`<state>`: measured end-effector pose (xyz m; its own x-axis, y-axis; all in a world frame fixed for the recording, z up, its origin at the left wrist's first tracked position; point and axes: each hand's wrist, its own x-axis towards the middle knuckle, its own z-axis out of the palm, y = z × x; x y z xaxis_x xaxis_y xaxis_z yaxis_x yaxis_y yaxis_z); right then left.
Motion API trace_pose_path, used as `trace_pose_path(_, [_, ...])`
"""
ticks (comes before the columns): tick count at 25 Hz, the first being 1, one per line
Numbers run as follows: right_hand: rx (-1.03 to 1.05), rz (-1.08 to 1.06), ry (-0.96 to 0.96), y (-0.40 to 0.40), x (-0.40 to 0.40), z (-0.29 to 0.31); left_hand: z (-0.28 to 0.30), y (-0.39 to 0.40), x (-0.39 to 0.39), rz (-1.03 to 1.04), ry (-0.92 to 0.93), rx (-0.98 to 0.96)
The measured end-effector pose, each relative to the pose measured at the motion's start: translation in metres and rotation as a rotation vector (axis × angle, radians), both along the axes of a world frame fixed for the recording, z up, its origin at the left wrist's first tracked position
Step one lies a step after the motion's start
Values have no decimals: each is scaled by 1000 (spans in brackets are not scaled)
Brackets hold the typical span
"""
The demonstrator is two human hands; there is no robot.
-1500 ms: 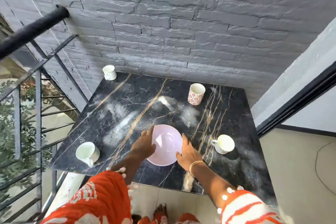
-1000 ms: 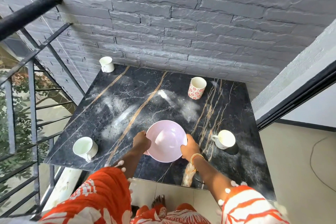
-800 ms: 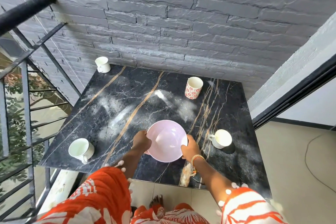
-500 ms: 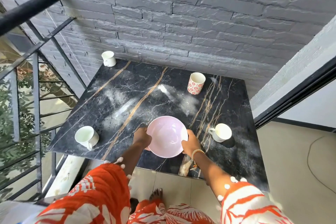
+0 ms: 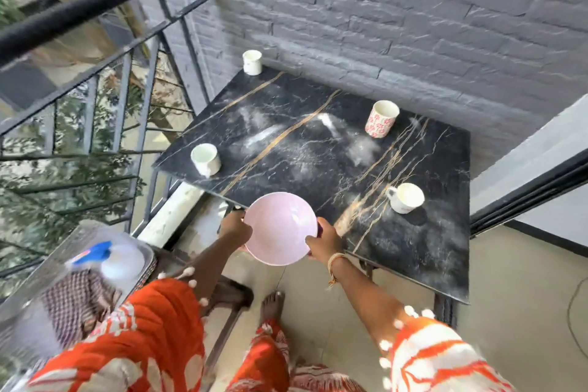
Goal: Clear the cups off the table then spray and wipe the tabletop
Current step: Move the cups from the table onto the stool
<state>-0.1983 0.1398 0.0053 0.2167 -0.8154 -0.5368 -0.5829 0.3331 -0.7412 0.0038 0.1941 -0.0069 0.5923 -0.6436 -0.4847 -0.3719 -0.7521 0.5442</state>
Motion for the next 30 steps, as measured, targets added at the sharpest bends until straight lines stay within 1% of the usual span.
trace_pose_path(3, [53,95,-9,38,23,1,-4,54,18,97,5,27])
trace_pose_path(5, [61,146,2,60,43,-3,-9,88,35,119,-13,44])
trace_pose_path(10, [105,305,55,109,107,-41,-37,161,91,161,-27,160])
trace_pose_path(13, [123,344,104,137,143,-70,-64,197,121,254,57,177])
trace_pose_path(16, [145,381,162,159,174,-99,-100,229,140,369,177,133])
trace_pose_path(19, [161,406,208,171,200,-114,-132,251,144,586,340,123])
trace_pose_path(20, [153,424,225,171,205,-122,-144,256,144,668,358,111])
trace_pose_path(23, [128,465,275,169,214,-143,-170,265,138,772,399,96])
trace_pose_path(27, [127,461,307,173,219,-171,-185,264,132,957,425,23])
trace_pose_path(30, [129,436,296,175,225,-181,-194,265,138,1005,440,-11])
